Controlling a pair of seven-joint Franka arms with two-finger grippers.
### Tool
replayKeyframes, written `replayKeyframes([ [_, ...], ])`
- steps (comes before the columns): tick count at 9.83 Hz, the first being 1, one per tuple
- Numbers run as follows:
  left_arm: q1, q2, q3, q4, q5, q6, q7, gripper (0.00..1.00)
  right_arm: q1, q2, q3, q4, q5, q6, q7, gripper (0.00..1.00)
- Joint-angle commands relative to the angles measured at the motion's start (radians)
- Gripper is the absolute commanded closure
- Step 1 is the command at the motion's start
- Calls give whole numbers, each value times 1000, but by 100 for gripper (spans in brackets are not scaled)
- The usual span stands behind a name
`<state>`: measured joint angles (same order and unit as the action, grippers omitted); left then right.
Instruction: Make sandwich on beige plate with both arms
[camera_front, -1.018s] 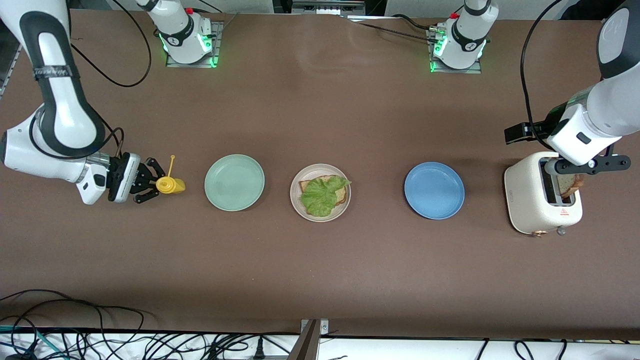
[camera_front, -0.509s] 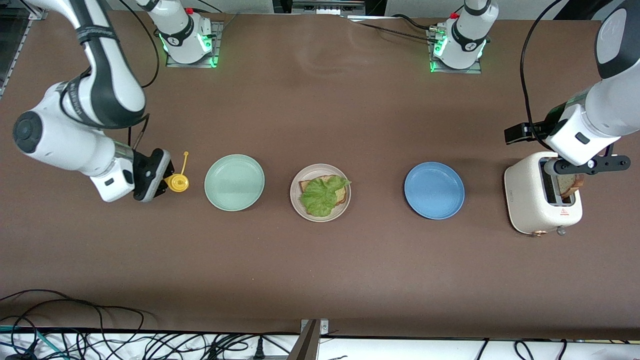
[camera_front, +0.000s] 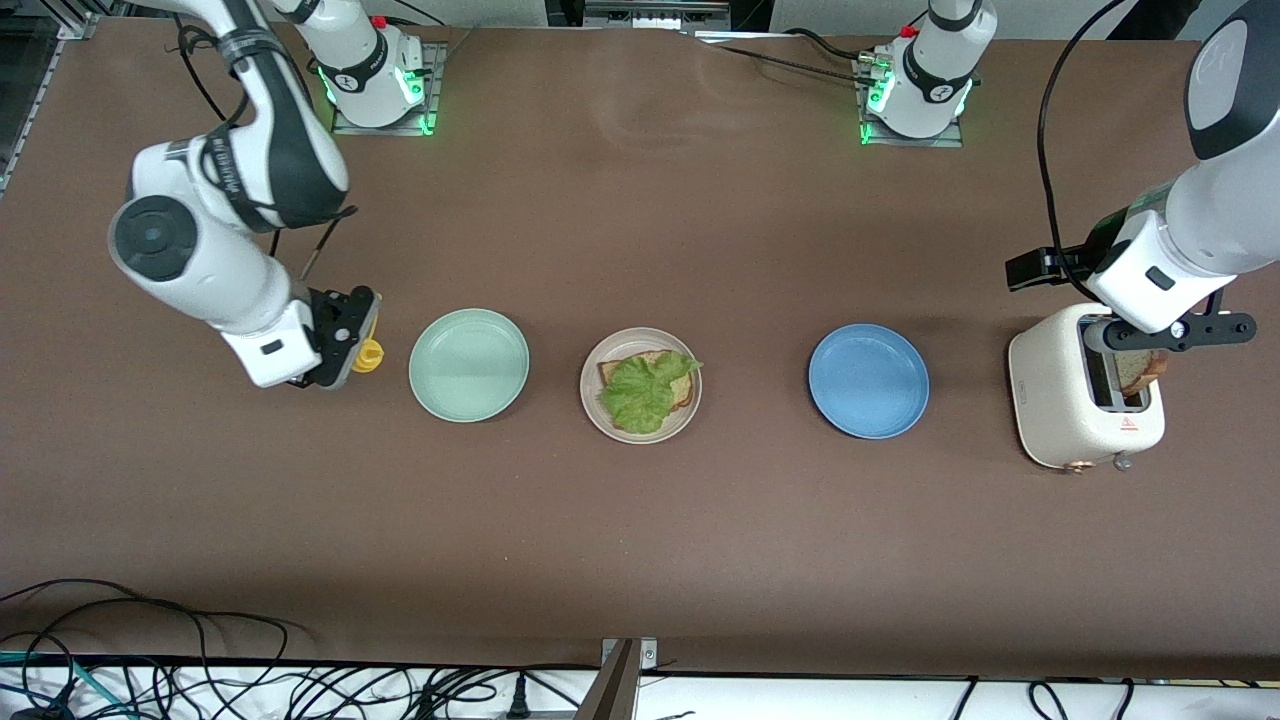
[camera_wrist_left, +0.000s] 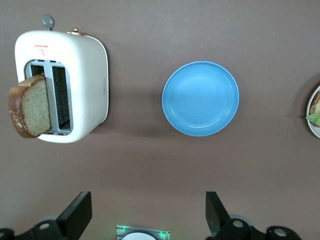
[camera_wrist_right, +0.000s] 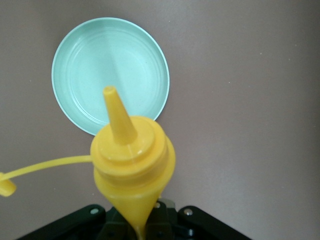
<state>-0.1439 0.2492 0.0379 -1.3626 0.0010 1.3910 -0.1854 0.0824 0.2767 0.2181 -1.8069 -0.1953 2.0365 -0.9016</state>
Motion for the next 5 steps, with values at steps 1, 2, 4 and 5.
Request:
replayKeyframes([
  [1, 9, -5, 5, 17, -12, 30, -3, 0, 138, 19, 0, 15, -177, -28, 187, 99],
  [2, 13, -16, 17, 17, -10, 30, 10, 0, 198, 36, 0, 18, -249, -28, 258, 99],
  [4, 33, -44, 22, 17, -7, 25, 15, 0, 301, 102, 0, 75, -350, -65, 375, 99],
  [5, 33, -50, 22, 17, -7, 23, 14, 0, 350, 157, 0, 136, -404, -121, 423, 99],
])
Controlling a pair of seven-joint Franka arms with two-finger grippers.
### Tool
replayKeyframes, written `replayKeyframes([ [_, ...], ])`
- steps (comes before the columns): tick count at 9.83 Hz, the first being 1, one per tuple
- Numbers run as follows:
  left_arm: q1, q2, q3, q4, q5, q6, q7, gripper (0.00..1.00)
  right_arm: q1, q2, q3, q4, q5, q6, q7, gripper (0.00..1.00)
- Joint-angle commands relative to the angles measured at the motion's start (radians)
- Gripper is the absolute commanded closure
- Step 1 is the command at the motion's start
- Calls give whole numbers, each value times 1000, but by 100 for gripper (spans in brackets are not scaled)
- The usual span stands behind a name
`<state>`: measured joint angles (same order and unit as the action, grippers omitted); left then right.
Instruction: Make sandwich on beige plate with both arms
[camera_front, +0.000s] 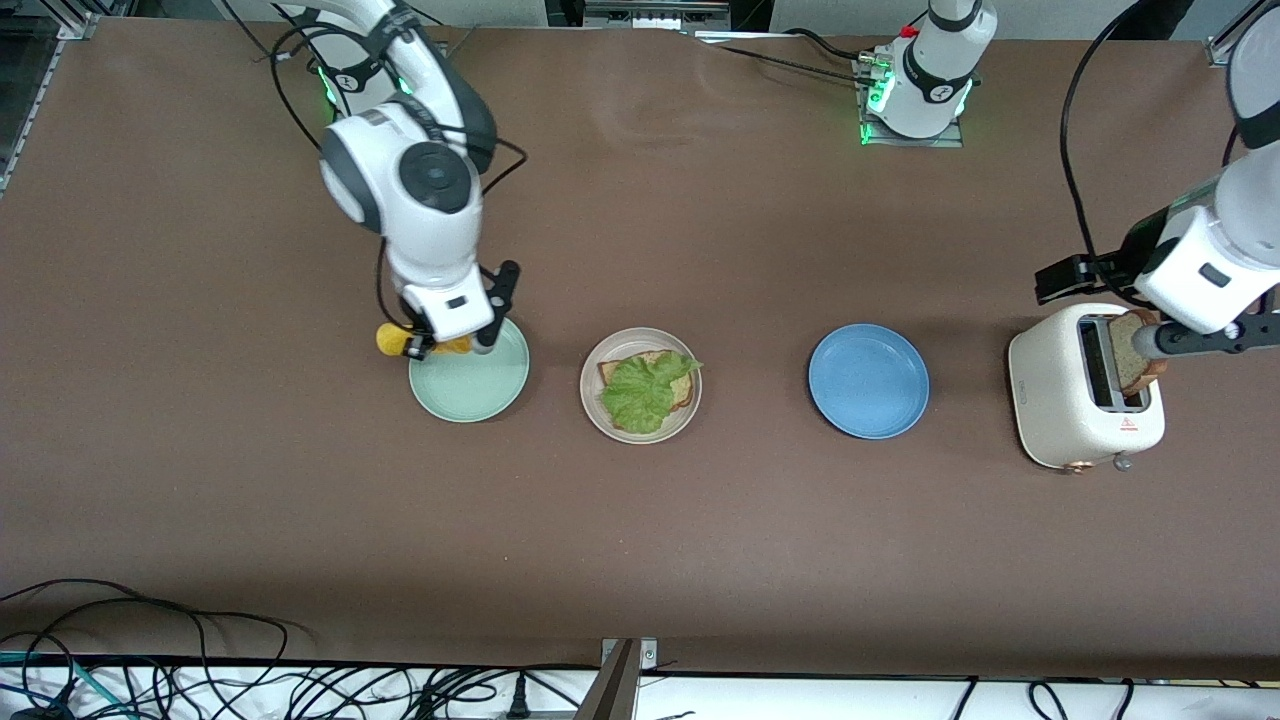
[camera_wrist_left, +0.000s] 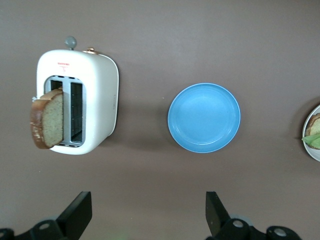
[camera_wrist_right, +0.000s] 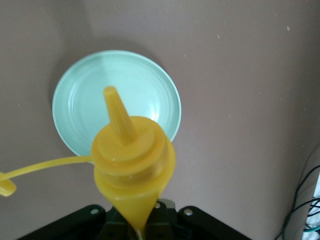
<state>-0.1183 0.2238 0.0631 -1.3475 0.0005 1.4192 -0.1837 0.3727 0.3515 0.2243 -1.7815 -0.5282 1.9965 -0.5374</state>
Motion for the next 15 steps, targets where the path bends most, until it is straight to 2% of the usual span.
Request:
replayKeyframes([
  [1, 11, -27, -3, 2, -7, -5, 16, 0, 110, 136, -8, 173, -114, -140, 103, 99],
  [3, 11, -34, -2, 2, -10, -19, 88, 0, 207, 255, -9, 285, -243, -220, 134, 99],
  [5, 28, -32, -2, -2, -24, -20, 101, 0, 293, 308, -11, 300, -456, -240, 171, 100],
  [7, 28, -31, -3, -7, -37, -19, 102, 0, 339, 368, -13, 355, -504, -290, 177, 100],
  [9, 28, -26, -3, -12, -37, -19, 102, 0, 344, 379, -14, 379, -503, -314, 183, 100],
  [11, 26, -23, -5, -12, -37, -19, 101, 0, 322, 347, -32, 379, -449, -305, 176, 100],
  [15, 26, -20, -5, -13, -37, -19, 101, 0, 210, 218, -110, 350, -166, -150, 113, 100],
])
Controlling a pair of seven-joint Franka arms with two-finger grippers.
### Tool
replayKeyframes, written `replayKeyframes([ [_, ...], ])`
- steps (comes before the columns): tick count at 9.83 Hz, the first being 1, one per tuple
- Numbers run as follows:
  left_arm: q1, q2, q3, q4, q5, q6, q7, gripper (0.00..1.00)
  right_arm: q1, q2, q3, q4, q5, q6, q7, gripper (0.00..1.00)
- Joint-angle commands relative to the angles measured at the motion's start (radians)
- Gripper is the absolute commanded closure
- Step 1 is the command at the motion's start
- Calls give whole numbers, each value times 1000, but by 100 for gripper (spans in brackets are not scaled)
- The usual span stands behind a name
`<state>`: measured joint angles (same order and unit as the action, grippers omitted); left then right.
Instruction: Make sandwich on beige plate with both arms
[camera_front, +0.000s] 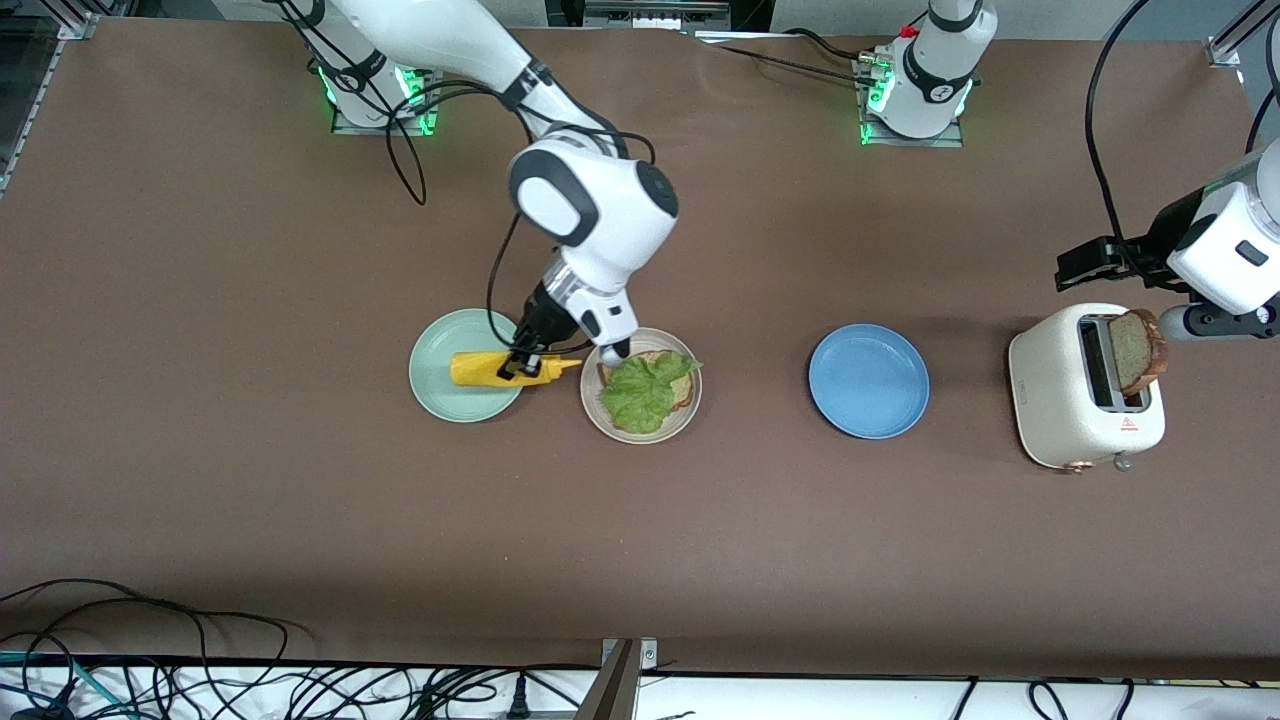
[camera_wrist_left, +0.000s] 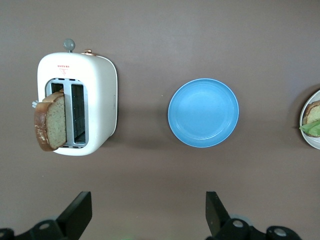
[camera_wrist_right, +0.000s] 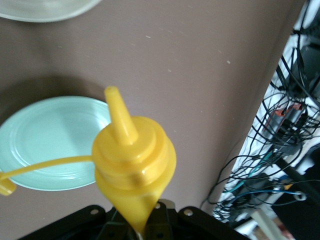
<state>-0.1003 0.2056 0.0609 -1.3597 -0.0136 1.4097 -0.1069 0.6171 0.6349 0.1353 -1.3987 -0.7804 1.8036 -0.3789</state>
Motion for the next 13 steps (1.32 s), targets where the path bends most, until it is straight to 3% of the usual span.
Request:
replayKeyframes([
  [1, 8, -2, -3, -2, -23, -9, 24, 0, -68, -92, -37, -34, 163, 74, -84, 100],
  [5, 7, -2, -3, -4, -23, -9, 24, 0, -291, -246, -39, -202, 477, 282, -198, 100],
  [9, 8, 1, -3, -4, -23, -9, 24, 0, -462, -323, -45, -307, 787, 370, -444, 100],
  [11, 8, 1, -3, -4, -23, -9, 24, 0, -499, -330, -130, -335, 1009, 370, -639, 100],
  [13, 8, 1, -3, -4, -23, -11, 23, 0, -549, -334, -199, -426, 1313, 375, -911, 100],
])
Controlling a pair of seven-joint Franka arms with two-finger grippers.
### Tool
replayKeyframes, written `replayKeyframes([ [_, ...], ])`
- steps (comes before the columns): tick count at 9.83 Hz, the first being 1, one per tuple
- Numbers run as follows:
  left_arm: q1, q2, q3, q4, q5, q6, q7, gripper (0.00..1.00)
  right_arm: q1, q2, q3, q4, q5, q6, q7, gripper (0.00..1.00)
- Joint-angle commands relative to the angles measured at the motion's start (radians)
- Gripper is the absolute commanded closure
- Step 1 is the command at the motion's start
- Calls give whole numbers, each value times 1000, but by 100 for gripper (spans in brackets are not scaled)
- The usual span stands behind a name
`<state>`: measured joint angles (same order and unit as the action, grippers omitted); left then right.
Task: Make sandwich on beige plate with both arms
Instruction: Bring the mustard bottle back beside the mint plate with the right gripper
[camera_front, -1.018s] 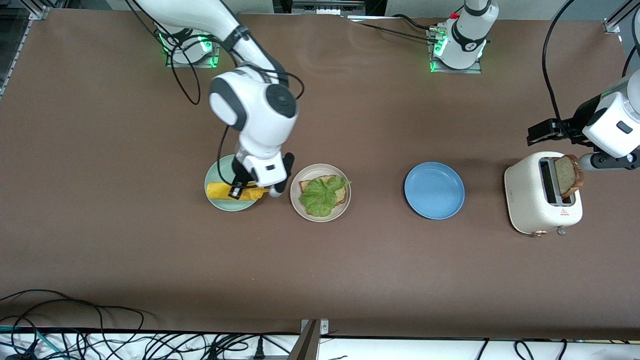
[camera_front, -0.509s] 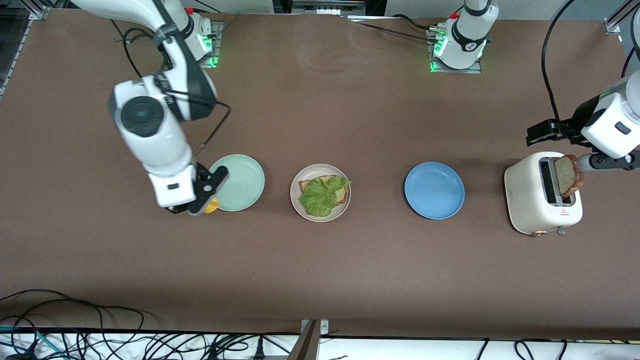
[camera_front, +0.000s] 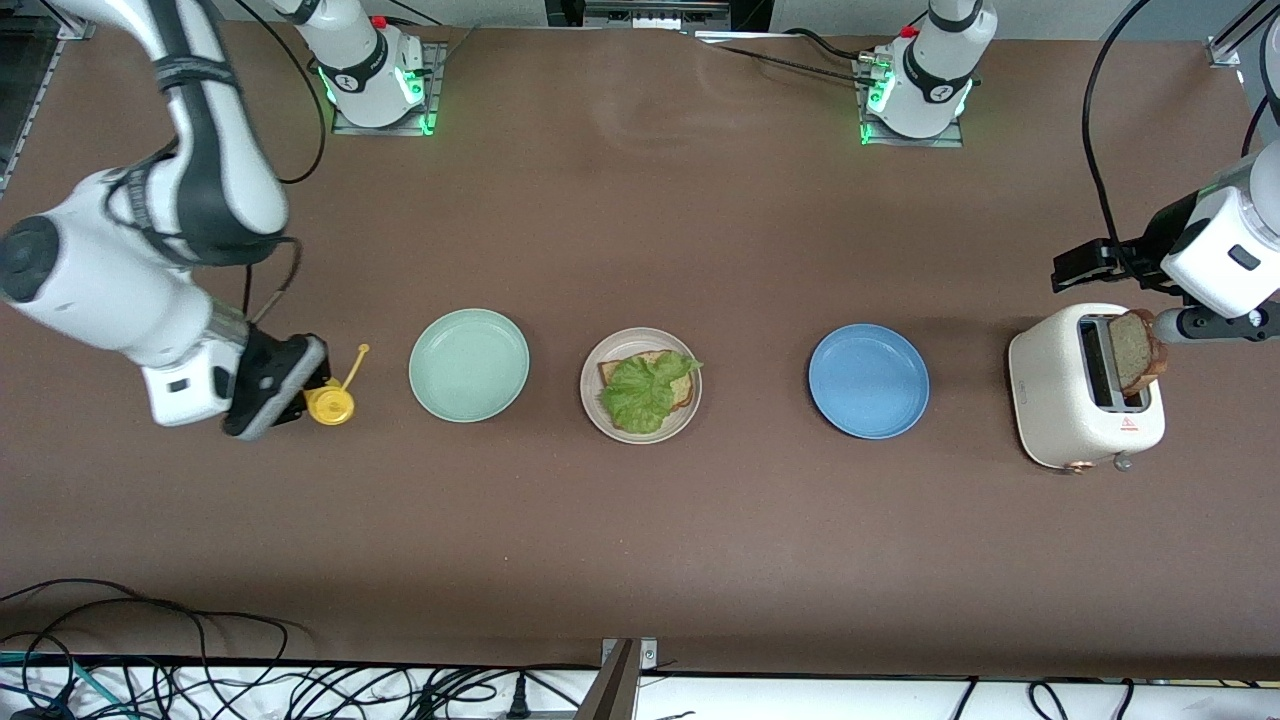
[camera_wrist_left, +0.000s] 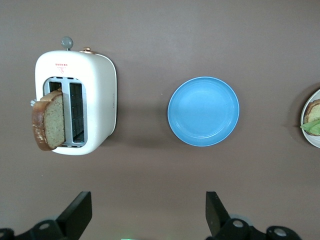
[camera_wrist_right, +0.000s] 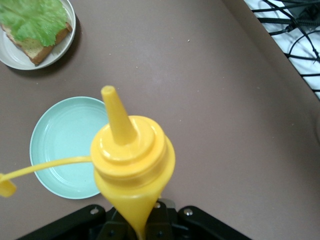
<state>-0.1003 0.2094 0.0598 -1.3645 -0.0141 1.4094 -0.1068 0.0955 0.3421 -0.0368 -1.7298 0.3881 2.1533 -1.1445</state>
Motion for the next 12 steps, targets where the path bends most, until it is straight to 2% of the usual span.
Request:
replayKeyframes([
  [1, 8, -2, -2, 1, -23, -10, 22, 0, -42, -41, -67, -156, 296, 30, -299, 100],
  [2, 8, -2, -2, 1, -23, -10, 22, 0, -55, -37, -95, -200, 411, 30, -422, 100],
  [3, 8, -4, -2, 1, -23, -10, 22, 0, -66, -32, -109, -235, 486, 30, -519, 100],
  [6, 8, -2, -2, -1, -21, -10, 24, 0, -83, -29, -126, -347, 604, 69, -781, 100],
  [8, 8, -2, -2, -1, -21, -10, 22, 0, -83, -23, -129, -414, 752, 85, -959, 100],
  [10, 10, 2, -2, -1, -21, -9, 24, 0, -83, 9, -129, -441, 862, 92, -1094, 100],
  [12, 10, 4, -2, -1, -23, -9, 22, 0, -82, 32, -129, -461, 917, 91, -1159, 100],
])
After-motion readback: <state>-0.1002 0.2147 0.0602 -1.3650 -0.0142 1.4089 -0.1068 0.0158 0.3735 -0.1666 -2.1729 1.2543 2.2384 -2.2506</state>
